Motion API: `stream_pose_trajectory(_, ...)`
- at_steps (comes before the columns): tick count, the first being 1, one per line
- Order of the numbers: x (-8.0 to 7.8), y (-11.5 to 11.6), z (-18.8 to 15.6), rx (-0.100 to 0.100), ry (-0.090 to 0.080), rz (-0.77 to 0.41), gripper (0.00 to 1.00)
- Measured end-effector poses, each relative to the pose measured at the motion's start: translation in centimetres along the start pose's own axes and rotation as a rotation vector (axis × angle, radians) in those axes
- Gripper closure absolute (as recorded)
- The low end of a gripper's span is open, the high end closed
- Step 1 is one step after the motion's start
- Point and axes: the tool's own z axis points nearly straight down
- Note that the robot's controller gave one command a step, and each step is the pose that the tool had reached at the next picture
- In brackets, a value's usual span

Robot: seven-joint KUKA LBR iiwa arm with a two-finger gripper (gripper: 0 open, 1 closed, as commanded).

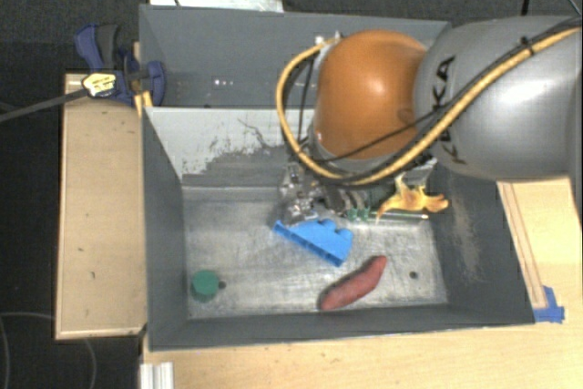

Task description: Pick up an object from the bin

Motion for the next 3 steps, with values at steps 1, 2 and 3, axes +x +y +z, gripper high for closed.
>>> stream_pose_trajectory(1,-0.97,-0.37,3.40,0.001,0.009,0.322,0.00)
stream_pose_trajectory(2,-0.74,-0.54,4.33,0.003,0.012,0.550,1.00)
stream_pose_trajectory(3,-0.74,-0.54,4.33,0.003,0.012,0.551,1.00)
